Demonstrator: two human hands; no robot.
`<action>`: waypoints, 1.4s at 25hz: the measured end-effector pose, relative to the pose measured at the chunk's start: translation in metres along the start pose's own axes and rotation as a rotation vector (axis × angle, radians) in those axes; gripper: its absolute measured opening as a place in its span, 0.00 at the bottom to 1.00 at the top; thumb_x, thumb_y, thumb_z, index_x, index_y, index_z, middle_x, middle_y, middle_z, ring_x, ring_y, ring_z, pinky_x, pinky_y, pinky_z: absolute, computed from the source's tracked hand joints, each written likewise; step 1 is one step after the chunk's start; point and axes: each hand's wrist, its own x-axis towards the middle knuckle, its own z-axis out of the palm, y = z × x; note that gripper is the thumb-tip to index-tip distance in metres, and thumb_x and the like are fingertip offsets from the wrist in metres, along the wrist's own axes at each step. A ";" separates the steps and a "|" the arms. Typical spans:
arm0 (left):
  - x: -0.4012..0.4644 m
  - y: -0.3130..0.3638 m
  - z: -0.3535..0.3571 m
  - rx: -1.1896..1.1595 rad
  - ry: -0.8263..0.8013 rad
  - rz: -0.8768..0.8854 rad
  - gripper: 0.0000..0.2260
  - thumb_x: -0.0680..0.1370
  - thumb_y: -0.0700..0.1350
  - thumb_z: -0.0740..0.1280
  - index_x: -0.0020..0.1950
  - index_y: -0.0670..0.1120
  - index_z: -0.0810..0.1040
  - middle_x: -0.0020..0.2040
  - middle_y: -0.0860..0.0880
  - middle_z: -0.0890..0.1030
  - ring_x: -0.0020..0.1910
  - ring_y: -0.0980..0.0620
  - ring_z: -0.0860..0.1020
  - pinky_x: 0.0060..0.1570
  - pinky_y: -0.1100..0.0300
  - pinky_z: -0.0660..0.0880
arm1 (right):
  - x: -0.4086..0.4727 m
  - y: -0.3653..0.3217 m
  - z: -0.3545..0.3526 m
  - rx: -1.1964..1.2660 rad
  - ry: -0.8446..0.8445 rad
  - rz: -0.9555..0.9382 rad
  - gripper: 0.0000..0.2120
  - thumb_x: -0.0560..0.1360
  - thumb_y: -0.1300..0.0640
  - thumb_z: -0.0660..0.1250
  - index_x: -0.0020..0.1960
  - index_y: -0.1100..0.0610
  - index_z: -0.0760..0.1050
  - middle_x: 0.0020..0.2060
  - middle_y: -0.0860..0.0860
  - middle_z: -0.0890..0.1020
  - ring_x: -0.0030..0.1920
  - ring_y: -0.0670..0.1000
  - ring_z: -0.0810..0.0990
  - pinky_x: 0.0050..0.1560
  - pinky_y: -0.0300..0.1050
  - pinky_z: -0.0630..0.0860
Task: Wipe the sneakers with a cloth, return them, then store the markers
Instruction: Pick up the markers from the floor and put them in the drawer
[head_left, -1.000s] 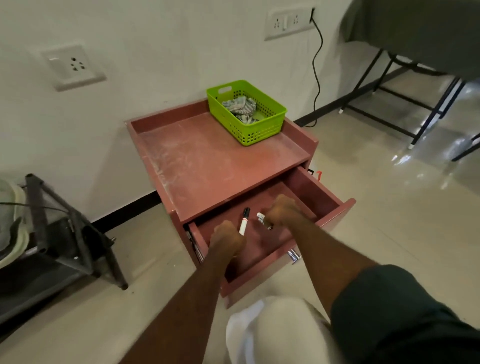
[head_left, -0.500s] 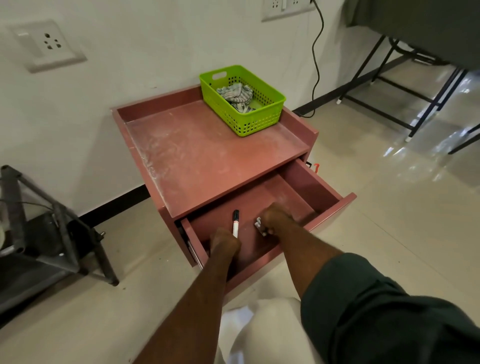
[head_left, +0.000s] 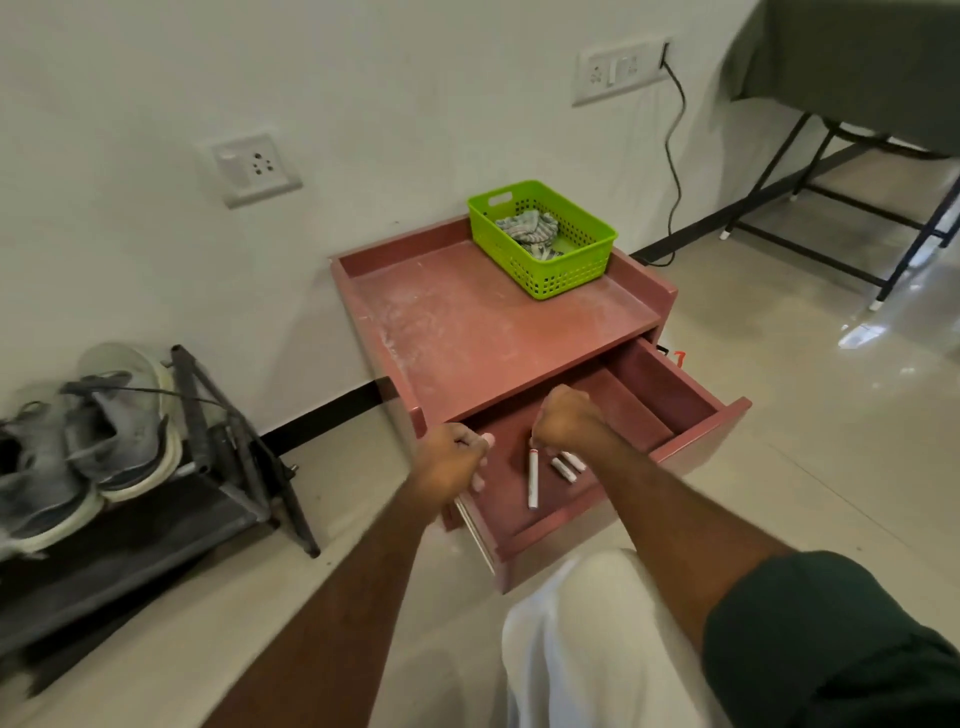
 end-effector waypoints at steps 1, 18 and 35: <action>-0.013 -0.002 -0.025 0.006 0.040 0.017 0.15 0.81 0.48 0.67 0.44 0.36 0.80 0.31 0.43 0.81 0.24 0.53 0.77 0.22 0.69 0.66 | -0.019 -0.021 0.000 -0.011 -0.082 -0.065 0.08 0.65 0.57 0.79 0.41 0.61 0.85 0.36 0.55 0.87 0.34 0.49 0.86 0.39 0.43 0.84; -0.292 -0.348 -0.377 0.026 0.609 -0.386 0.13 0.79 0.47 0.69 0.46 0.37 0.79 0.41 0.43 0.83 0.32 0.52 0.80 0.30 0.65 0.74 | -0.337 -0.369 0.340 -0.147 -0.653 -0.869 0.05 0.69 0.59 0.78 0.42 0.57 0.83 0.36 0.55 0.87 0.40 0.54 0.87 0.39 0.46 0.83; -0.416 -0.708 -0.264 -0.466 0.886 -1.029 0.05 0.74 0.42 0.74 0.48 0.45 0.82 0.48 0.45 0.83 0.43 0.48 0.82 0.40 0.56 0.80 | -0.442 -0.236 0.705 -0.531 -0.708 -0.649 0.17 0.73 0.51 0.72 0.60 0.54 0.81 0.59 0.51 0.81 0.57 0.57 0.82 0.56 0.43 0.79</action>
